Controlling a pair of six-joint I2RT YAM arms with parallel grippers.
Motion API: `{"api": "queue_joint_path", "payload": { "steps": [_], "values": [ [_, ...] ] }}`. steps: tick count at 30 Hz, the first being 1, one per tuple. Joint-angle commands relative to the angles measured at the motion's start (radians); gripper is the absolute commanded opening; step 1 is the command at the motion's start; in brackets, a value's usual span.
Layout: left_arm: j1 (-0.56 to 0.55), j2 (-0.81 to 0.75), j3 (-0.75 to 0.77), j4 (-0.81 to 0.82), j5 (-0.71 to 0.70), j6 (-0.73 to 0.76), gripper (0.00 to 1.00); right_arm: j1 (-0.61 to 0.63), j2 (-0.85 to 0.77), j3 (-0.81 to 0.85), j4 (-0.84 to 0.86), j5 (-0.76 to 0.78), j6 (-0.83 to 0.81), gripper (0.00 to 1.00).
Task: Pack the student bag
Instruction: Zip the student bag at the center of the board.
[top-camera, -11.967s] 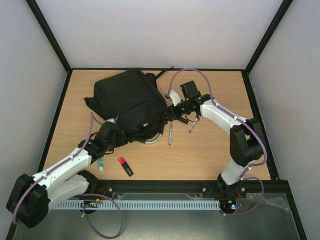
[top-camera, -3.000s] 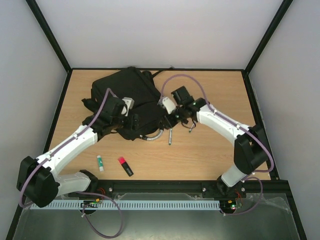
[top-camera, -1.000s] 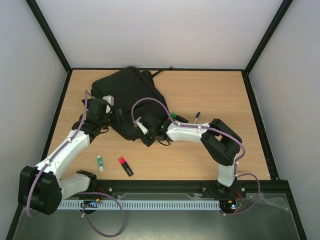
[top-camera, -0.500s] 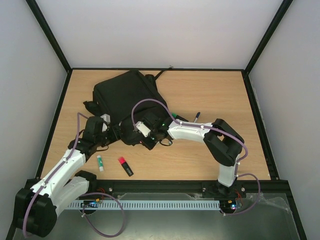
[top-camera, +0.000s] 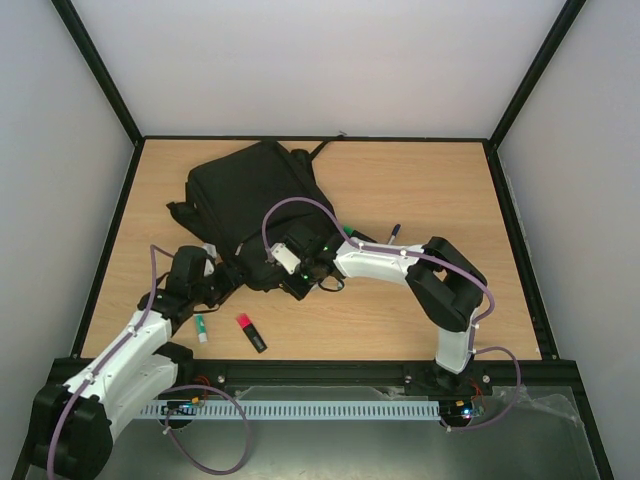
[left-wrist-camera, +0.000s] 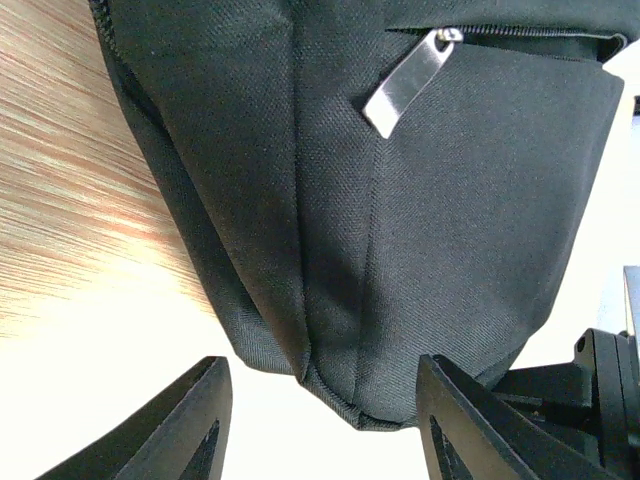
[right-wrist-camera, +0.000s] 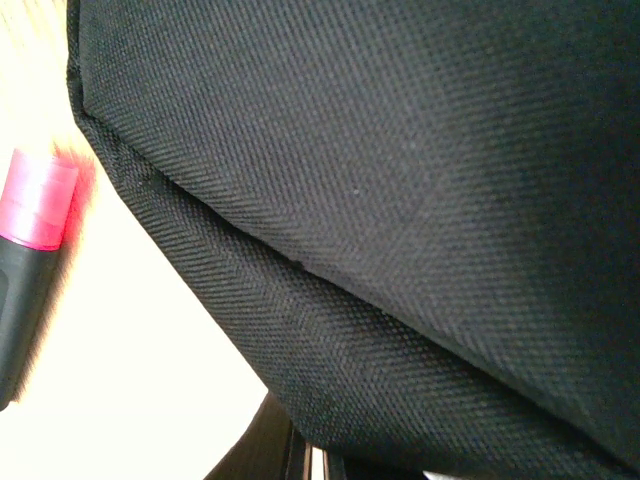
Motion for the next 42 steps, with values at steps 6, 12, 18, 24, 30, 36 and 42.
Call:
{"api": "queue_joint_path", "payload": {
  "steps": [6, 12, 18, 24, 30, 36, 42],
  "values": [
    [0.003, 0.041, -0.046, 0.12, 0.028, -0.07, 0.5, 0.01, 0.035, 0.02, -0.078, -0.044, -0.001, 0.01],
    [0.003, 0.083, -0.038, 0.167, 0.024, -0.051, 0.36, 0.01, 0.037, 0.013, -0.078, -0.038, -0.004, 0.01],
    [0.003, 0.109, -0.04, 0.193, 0.021, -0.035, 0.13, 0.009, 0.046, 0.002, -0.069, -0.025, -0.014, 0.01],
    [0.004, 0.1, -0.036, 0.177, -0.015, -0.03, 0.02, -0.015, 0.048, -0.007, -0.091, -0.037, -0.02, 0.01],
    [0.013, 0.022, -0.01, 0.11, -0.089, 0.002, 0.02, -0.085, -0.009, -0.048, -0.147, -0.039, -0.051, 0.01],
    [0.057, 0.044, 0.009, 0.06, -0.072, 0.07, 0.02, -0.188, -0.036, -0.114, -0.163, -0.035, -0.061, 0.01],
    [0.107, 0.03, 0.011, 0.03, -0.069, 0.108, 0.02, -0.268, -0.081, -0.147, -0.174, -0.015, -0.081, 0.01]
  ]
}}
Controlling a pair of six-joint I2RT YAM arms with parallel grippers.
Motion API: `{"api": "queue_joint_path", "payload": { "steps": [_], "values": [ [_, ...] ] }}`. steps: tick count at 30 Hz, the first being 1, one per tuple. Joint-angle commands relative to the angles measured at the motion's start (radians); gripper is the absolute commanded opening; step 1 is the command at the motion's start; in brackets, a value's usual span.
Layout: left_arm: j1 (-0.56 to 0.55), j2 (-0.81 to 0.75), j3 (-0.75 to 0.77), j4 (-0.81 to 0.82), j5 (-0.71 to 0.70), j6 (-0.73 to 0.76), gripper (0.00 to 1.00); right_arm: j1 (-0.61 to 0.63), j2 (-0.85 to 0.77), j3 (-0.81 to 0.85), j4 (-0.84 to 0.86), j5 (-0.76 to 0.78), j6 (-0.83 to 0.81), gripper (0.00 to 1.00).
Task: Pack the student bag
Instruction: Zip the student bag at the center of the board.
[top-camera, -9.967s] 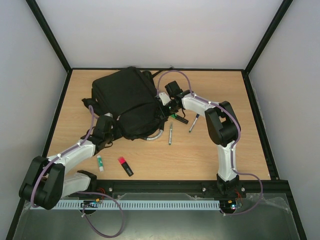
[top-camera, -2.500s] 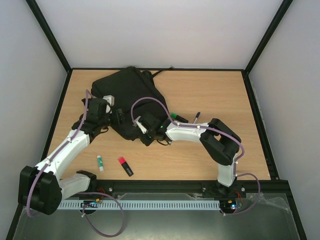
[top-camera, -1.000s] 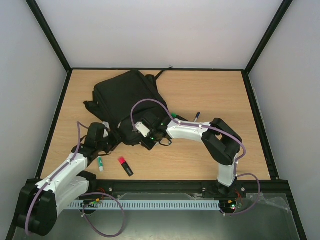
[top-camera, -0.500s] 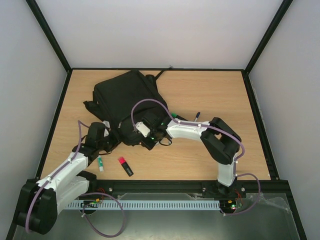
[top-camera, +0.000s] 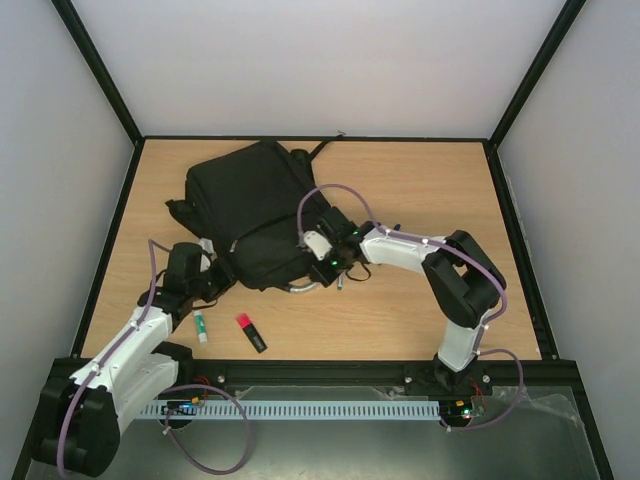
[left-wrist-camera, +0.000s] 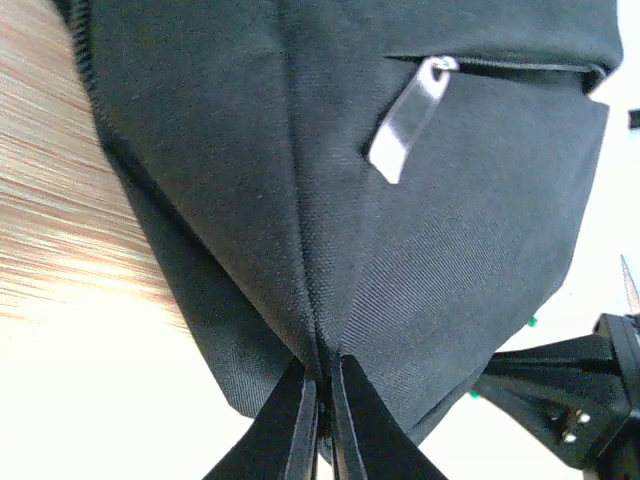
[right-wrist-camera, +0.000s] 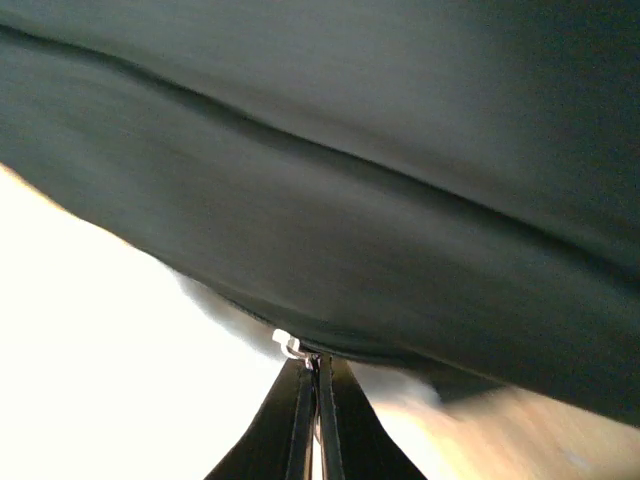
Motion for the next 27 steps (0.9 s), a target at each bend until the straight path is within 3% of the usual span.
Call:
{"api": "queue_joint_path", "payload": {
  "steps": [1, 13, 21, 27],
  "values": [
    [0.064, -0.017, 0.018, -0.069, -0.09, 0.052, 0.02, -0.086, -0.032, -0.056, -0.177, 0.11, -0.024, 0.01],
    [0.093, -0.02, 0.028, -0.082, -0.092, 0.088, 0.02, -0.099, -0.063, -0.082, -0.2, 0.164, -0.084, 0.01],
    [0.228, -0.013, 0.112, -0.189, -0.069, 0.186, 0.02, -0.16, -0.049, -0.021, -0.193, 0.218, -0.14, 0.01],
    [0.31, -0.019, 0.126, -0.213, -0.062, 0.173, 0.02, -0.169, -0.039, 0.007, -0.166, 0.223, -0.186, 0.01]
  ]
}}
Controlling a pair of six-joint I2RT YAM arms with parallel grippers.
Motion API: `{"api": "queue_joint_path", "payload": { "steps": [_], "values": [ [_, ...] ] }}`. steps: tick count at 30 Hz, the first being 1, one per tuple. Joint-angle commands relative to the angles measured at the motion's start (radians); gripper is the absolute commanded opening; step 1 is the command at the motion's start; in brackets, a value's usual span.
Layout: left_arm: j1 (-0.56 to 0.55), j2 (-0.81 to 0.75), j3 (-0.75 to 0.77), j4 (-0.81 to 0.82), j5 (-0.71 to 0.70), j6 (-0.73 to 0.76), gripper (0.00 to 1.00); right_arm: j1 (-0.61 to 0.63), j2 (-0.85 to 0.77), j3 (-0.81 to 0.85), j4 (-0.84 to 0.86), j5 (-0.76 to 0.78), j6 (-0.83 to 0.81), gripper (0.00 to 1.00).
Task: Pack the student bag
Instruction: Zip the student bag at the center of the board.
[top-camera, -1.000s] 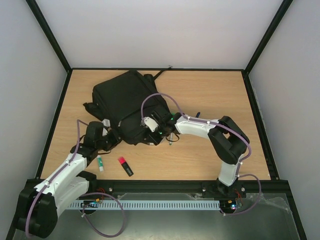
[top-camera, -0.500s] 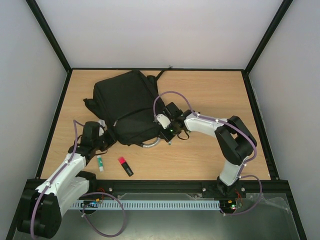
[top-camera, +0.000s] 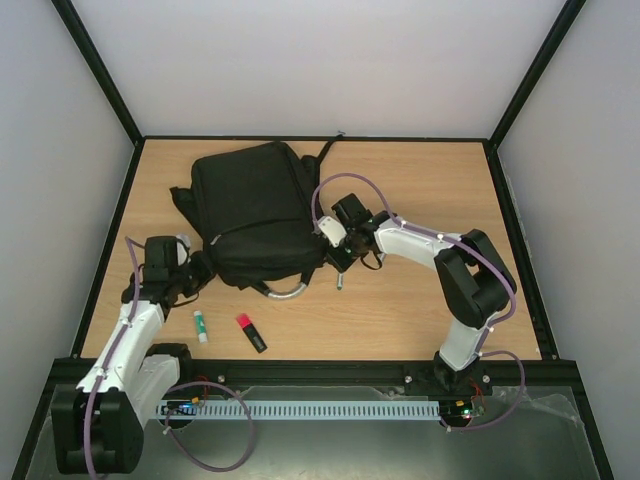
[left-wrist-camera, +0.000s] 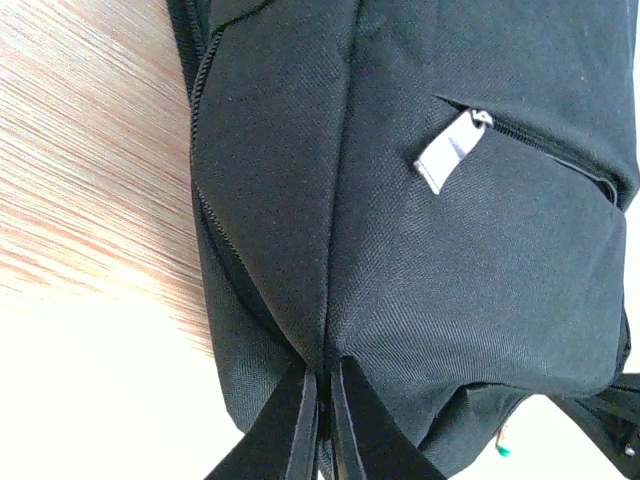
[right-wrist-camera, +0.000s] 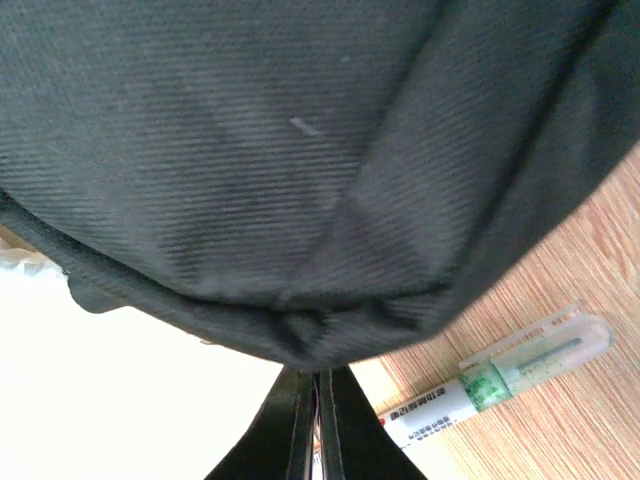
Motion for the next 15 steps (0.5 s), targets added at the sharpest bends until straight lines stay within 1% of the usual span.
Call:
{"api": "queue_joint_path", "payload": {
  "steps": [1, 2, 4, 5, 8, 10, 13, 15],
  "values": [
    [0.067, -0.016, 0.034, -0.018, -0.081, 0.004, 0.02, -0.023, 0.007, 0.016, -0.102, 0.064, -0.045, 0.01],
    [0.068, -0.012, 0.037, -0.009, -0.069, 0.002, 0.02, -0.021, 0.011, 0.019, -0.095, 0.047, -0.043, 0.01],
    [0.068, 0.002, 0.047, 0.004, -0.026, -0.002, 0.1, -0.016, 0.022, 0.027, -0.091, -0.001, -0.042, 0.01],
    [0.068, 0.008, 0.054, 0.005, -0.008, 0.001, 0.15, -0.008, 0.025, 0.03, -0.089, -0.015, -0.042, 0.01],
    [0.067, 0.003, 0.084, -0.025, 0.012, 0.028, 0.39, 0.044, 0.028, 0.034, -0.088, -0.034, -0.05, 0.01],
    [0.059, -0.018, 0.112, -0.06, -0.009, 0.054, 0.49, 0.089, 0.023, 0.03, -0.082, -0.026, -0.058, 0.01],
    [0.021, -0.05, 0.14, -0.086, -0.035, 0.088, 0.55, 0.153, 0.015, 0.032, -0.073, -0.023, -0.06, 0.01],
    [-0.01, -0.077, 0.143, -0.088, -0.043, 0.084, 0.57, 0.185, 0.016, 0.043, -0.07, -0.031, -0.047, 0.01]
  ]
}}
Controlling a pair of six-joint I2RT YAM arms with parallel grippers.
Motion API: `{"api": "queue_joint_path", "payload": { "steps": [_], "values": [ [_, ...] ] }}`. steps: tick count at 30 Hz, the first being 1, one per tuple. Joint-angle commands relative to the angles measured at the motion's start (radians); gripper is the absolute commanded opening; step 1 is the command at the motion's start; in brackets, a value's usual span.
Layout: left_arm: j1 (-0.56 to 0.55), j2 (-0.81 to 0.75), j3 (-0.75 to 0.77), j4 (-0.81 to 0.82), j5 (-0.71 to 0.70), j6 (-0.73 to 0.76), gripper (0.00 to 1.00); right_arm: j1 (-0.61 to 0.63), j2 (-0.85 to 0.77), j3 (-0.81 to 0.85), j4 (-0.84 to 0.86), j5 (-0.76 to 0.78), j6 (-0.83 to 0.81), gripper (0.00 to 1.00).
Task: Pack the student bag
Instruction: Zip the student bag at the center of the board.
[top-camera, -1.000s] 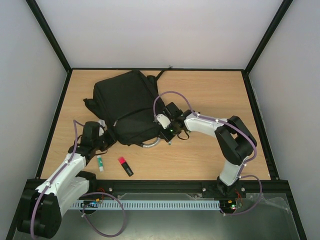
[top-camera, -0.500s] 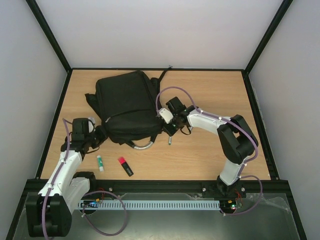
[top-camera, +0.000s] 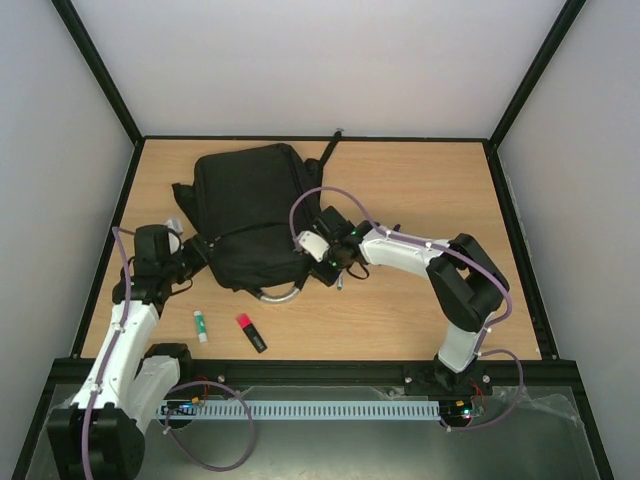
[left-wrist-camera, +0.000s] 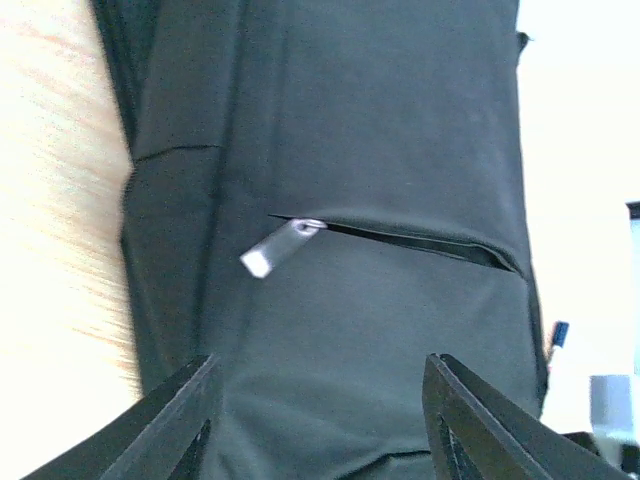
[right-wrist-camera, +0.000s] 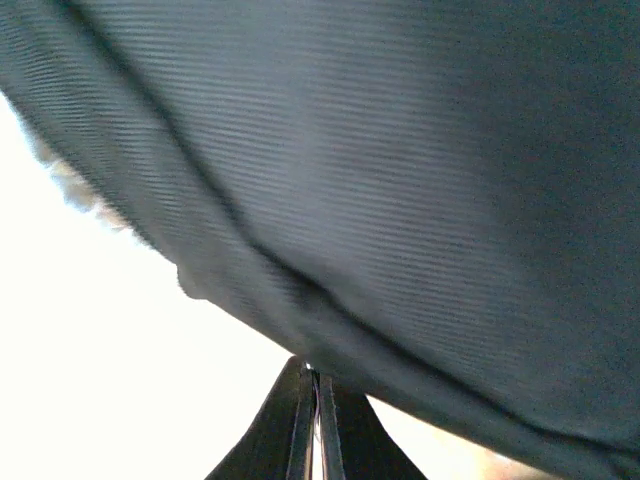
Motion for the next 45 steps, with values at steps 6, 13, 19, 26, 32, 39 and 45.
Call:
{"api": "queue_joint_path", "payload": {
  "steps": [6, 13, 19, 26, 32, 39, 45],
  "values": [
    [-0.182, -0.057, 0.001, -0.012, 0.0, -0.047, 0.58, 0.139, 0.039, 0.103, -0.069, -0.062, 0.056, 0.01],
    [-0.413, 0.042, 0.005, 0.049, -0.034, -0.112, 0.62, 0.18, 0.102, 0.175, -0.1, -0.103, 0.079, 0.01],
    [-0.515, 0.102, 0.031, 0.071, -0.14, 0.044, 0.63, 0.177, 0.093, 0.11, -0.079, -0.11, 0.079, 0.01],
    [-0.516, 0.076, -0.005, -0.038, -0.295, -0.157, 0.62, 0.157, 0.069, 0.059, -0.054, -0.116, 0.082, 0.01],
    [-0.515, -0.06, 0.026, -0.211, -0.458, -0.31, 0.67, 0.154, 0.067, 0.049, -0.04, -0.134, 0.088, 0.01],
    [-0.514, 0.015, 0.049, -0.377, -0.515, -0.42, 0.63, 0.152, 0.065, 0.051, -0.037, -0.139, 0.088, 0.01],
    [-0.506, 0.032, 0.052, -0.375, -0.521, -0.444, 0.7, 0.152, 0.063, 0.046, -0.033, -0.143, 0.091, 0.01]
  ]
}}
